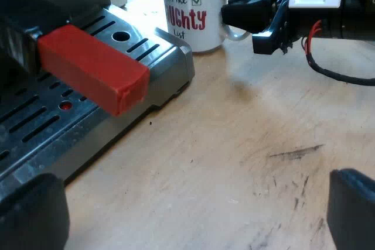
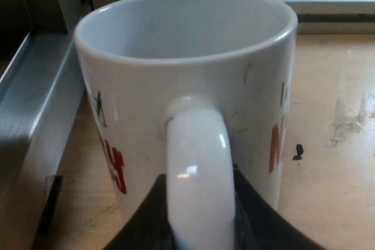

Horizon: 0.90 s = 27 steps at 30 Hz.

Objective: Remove mug from coffee machine

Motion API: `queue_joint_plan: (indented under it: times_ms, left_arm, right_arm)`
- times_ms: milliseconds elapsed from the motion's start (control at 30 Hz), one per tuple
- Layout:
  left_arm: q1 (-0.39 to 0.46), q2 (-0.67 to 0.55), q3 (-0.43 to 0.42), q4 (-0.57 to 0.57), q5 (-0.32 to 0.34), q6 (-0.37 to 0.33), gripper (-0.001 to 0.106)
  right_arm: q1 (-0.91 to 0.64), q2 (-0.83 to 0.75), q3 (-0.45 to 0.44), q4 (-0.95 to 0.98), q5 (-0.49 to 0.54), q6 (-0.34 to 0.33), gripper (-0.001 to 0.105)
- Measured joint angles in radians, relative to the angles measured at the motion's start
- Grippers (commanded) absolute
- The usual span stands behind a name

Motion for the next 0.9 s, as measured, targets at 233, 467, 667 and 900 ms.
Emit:
queue_joint_plan:
  times_ms: [233,467,667,900]
  left_arm:
    - [0.0,0.0,0.004,-0.002,-0.02,0.0,0.09]
    - [0.0,0.001,0.031,0.0,-0.035,0.0,0.09]
    - [0.0,0.001,0.031,-0.002,-0.035,0.0,0.09]
    - [0.0,0.001,0.031,-0.002,-0.035,0.0,0.09]
  right_arm:
    - [0.0,0.049,-0.008,-0.053,0.011,-0.001,0.0]
    - [0.0,0.048,-0.029,-0.029,0.009,-0.001,0.037]
    - [0.0,0.048,-0.038,-0.038,0.011,-0.001,0.058]
    - [0.0,0.012,-0.041,0.015,0.018,0.008,0.058]
